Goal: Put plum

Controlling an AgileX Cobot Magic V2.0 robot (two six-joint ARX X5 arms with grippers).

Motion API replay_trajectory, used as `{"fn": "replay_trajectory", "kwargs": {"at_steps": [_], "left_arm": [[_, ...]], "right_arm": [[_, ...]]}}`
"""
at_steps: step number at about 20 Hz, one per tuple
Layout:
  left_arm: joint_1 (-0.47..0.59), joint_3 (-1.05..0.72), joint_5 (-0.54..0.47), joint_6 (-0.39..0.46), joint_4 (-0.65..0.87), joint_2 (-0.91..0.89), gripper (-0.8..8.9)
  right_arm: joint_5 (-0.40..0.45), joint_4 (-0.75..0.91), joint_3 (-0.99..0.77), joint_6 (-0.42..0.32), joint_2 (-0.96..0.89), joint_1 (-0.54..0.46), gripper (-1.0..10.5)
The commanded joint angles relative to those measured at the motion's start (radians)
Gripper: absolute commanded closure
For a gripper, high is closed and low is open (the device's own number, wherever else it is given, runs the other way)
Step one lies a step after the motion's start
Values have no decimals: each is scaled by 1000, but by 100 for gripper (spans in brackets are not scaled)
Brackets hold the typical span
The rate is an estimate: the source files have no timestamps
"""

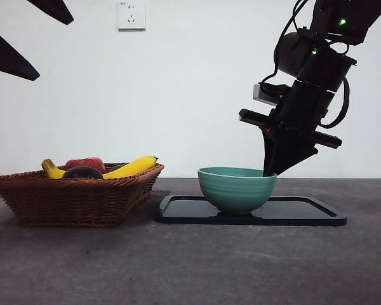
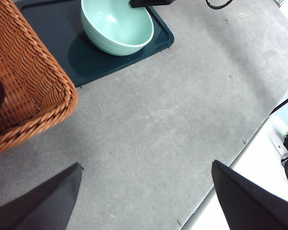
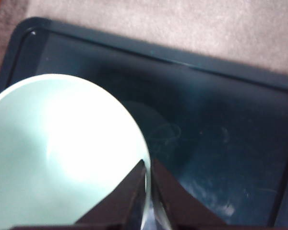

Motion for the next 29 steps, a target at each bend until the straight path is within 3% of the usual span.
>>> {"fn": "replay_trajectory", "kwargs": {"at_steps": [1,8,16,22,29], "left_arm": [[-5,11,5,12,10,4,381],[-5,11,5,12,10,4,380],[-5,11,5,13,11,4,380],[-5,11,5,12,11,4,381],[-5,11,5,12,11,4,381]], "right_arm": [[19,21,26,3,-4,5,938],[21,-40,35,-4,-222,6,938],[21,-324,-8,-63,-521,44,938],[21,-276,-288,-50,-711,129,938],[24,-113,-487,15,-697,224,938]]}}
